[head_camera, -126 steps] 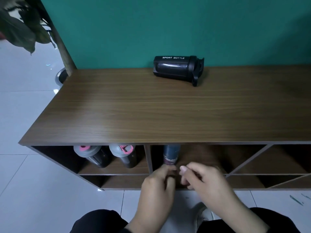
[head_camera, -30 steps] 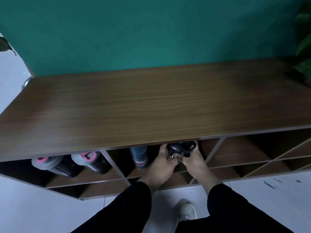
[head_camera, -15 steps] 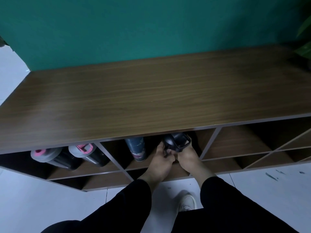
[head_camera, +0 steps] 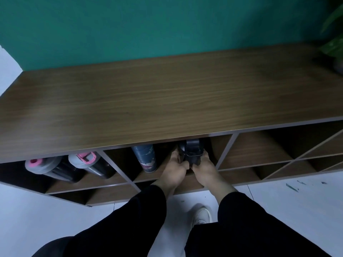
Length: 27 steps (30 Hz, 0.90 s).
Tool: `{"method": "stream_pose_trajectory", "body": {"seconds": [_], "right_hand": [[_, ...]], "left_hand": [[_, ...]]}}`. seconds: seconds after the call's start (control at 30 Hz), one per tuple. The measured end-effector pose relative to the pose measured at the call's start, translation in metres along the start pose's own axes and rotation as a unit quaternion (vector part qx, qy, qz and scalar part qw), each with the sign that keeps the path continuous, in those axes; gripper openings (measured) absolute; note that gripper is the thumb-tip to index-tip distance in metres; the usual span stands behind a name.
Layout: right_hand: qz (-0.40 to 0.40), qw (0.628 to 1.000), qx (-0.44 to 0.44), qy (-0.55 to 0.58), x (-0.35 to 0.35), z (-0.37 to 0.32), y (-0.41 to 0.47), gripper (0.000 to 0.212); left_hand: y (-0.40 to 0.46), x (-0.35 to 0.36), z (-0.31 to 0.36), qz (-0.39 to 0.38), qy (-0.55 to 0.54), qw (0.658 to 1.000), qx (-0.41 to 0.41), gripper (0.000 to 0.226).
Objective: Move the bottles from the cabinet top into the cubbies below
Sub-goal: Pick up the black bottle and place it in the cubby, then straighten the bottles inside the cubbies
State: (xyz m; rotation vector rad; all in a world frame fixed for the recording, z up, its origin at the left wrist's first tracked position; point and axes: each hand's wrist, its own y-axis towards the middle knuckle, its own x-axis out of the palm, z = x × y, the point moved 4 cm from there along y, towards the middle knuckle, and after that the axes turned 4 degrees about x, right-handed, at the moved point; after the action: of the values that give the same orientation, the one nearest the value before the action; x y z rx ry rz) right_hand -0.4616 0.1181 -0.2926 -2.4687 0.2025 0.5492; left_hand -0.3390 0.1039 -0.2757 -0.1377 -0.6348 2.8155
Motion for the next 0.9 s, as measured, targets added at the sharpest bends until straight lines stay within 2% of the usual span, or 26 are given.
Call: {"method": "stream_pose_trajectory", "body": {"seconds": [0.07, 0.1, 0.17, 0.2, 0.33, 0.4, 0.47, 0.63, 0.73, 0.8, 0.9], "right_hand": [[0.001, 0.999, 0.019, -0.033, 0.0, 0.002, -0.001, 0.069], [-0.003, 0.998, 0.032, -0.06, 0.0, 0.004, -0.002, 0.061], [-0.009, 0.989, 0.055, -0.134, 0.0, 0.007, -0.006, 0.023], [-0.014, 0.986, 0.053, -0.159, 0.001, 0.01, -0.007, 0.016], [-0.119, 0.973, 0.041, -0.193, 0.022, 0.011, -0.02, 0.022], [-0.144, 0.969, -0.005, -0.202, 0.036, -0.001, -0.023, 0.027], [-0.145, 0.976, -0.029, -0.163, 0.054, -0.014, -0.021, 0.043], [-0.157, 0.979, -0.055, -0.117, 0.111, -0.035, -0.012, 0.068], [-0.143, 0.988, -0.038, -0.055, 0.135, -0.03, 0.004, 0.071], [-0.122, 0.991, -0.037, -0.034, 0.139, -0.025, 0.017, 0.063], [-0.069, 0.995, -0.03, -0.069, 0.124, -0.035, 0.019, 0.037]], "left_hand": [[0.002, -0.001, 0.0, -0.001, -0.019, 1.0, -0.002, 0.067], [0.003, -0.003, -0.001, 0.005, -0.026, 1.0, -0.006, 0.064], [0.004, -0.011, -0.012, 0.036, -0.035, 0.998, -0.032, 0.069], [0.002, -0.017, -0.02, 0.059, -0.036, 0.996, -0.054, 0.068], [-0.034, -0.046, -0.052, 0.178, 0.025, 0.982, -0.058, 0.027], [-0.05, -0.065, -0.054, 0.235, 0.016, 0.971, -0.029, 0.035], [-0.053, -0.084, -0.052, 0.261, -0.002, 0.965, -0.007, 0.05], [-0.032, -0.114, -0.049, 0.231, -0.02, 0.973, 0.001, 0.038], [-0.017, -0.114, -0.055, 0.164, -0.009, 0.986, -0.001, 0.049], [-0.014, -0.112, -0.059, 0.136, -0.017, 0.991, -0.007, 0.055], [-0.016, -0.11, -0.062, 0.114, -0.018, 0.993, -0.004, 0.058]]}}
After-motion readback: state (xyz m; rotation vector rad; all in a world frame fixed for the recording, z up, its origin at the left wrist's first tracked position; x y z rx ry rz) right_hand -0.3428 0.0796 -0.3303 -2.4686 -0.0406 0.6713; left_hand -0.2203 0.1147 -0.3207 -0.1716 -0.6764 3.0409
